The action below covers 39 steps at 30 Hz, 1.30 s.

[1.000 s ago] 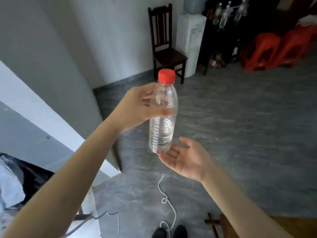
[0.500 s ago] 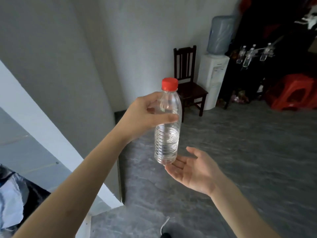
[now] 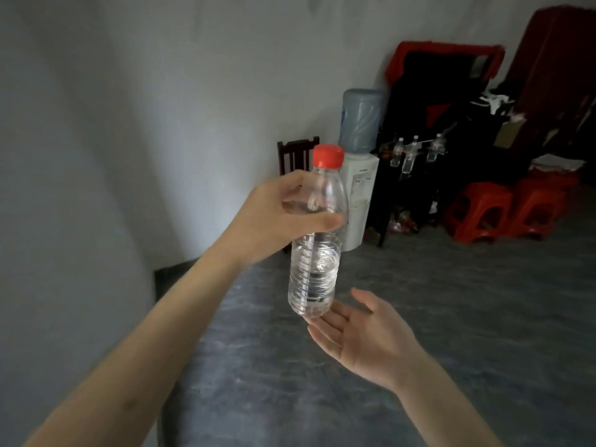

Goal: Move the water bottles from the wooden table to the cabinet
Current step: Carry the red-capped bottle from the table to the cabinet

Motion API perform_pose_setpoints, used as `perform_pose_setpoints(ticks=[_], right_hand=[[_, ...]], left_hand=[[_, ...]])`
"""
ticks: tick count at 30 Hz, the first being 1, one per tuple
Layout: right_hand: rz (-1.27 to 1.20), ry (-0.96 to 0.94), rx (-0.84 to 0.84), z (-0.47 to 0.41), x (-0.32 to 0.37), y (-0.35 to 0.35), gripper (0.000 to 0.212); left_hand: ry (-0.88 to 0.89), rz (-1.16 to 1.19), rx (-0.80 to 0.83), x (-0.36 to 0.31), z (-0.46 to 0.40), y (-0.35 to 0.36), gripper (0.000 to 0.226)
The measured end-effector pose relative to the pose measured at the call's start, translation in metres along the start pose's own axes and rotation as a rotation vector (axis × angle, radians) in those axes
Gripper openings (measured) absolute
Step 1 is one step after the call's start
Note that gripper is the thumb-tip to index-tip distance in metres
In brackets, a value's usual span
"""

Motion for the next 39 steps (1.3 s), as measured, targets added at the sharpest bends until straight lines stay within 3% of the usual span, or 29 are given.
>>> perform_pose_setpoints(ticks=[7,12,16,20,26,33,39], right_hand=[[-0.05,-0.064,-0.007,-0.012,0.075,-0.014,0.058],[-0.128,-0.089,0.007,-0.021,0.135,-0.038,0.062],[-0.143,-0.076,0.022,-0.024,0.188,-0.059,0.064],[-0.118,-0.084,0.021,-0.023,0.26,-0.083,0.064],[-0.119,-0.106,0.004,-0.017,0.376,-0.126,0.063],[-0.13,-0.077,-0.026,-0.024,0.462,-0.172,0.062],[-0.167,-0.075,-0.047,-0.036,0.532,-0.21,0.063]], left_hand=[[0.03,0.047,0.086,0.041,-0.081,0.026,0.036],[0.058,0.054,0.111,0.07,-0.136,0.059,0.052],[0.056,0.098,0.116,0.097,-0.186,0.087,0.046],[0.095,0.086,0.116,0.111,-0.249,0.122,0.062],[0.165,0.08,0.15,0.114,-0.345,0.189,0.047],[0.115,0.076,0.189,0.155,-0.425,0.249,0.062],[0.127,0.089,0.217,0.191,-0.489,0.293,0.061]])
Point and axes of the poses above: each hand's wrist, its own z-axis away from the middle knuckle, its own y-axis out of the palm, x = y × z, the point moved 8 cm from there along -z, towards the middle knuckle, and after that the axes turned 14 degrees about y, right-handed, at the moved point
